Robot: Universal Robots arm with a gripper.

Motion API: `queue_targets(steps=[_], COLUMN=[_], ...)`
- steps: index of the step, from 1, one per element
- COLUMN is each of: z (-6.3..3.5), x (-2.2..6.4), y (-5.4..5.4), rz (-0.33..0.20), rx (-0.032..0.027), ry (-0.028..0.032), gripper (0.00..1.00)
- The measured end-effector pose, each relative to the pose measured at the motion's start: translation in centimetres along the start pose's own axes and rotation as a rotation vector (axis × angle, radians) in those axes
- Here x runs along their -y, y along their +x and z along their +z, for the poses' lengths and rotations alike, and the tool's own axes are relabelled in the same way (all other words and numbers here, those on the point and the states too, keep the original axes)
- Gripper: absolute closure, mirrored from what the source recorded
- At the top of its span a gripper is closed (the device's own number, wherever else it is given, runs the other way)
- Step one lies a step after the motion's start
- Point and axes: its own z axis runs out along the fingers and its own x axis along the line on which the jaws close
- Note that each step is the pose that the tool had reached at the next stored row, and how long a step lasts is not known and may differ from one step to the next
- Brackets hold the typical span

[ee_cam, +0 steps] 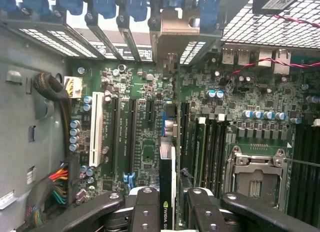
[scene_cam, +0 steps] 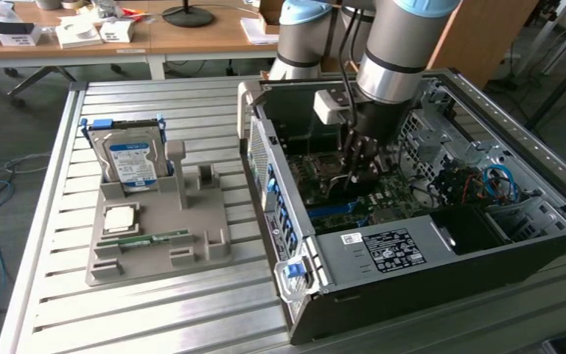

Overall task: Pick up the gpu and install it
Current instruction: 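Insert the gpu into the slot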

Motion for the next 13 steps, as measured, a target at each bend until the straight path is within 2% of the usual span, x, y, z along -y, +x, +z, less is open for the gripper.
queue_targets(steps=[11,13], z=[0.13,0.45], x=[-0.25,-0.45], y=[-0.15,-0.17], rz=[0.0,0.0], rx=[0.0,0.0002], ry=[0.0,0.0001], gripper=[0.74,0.74])
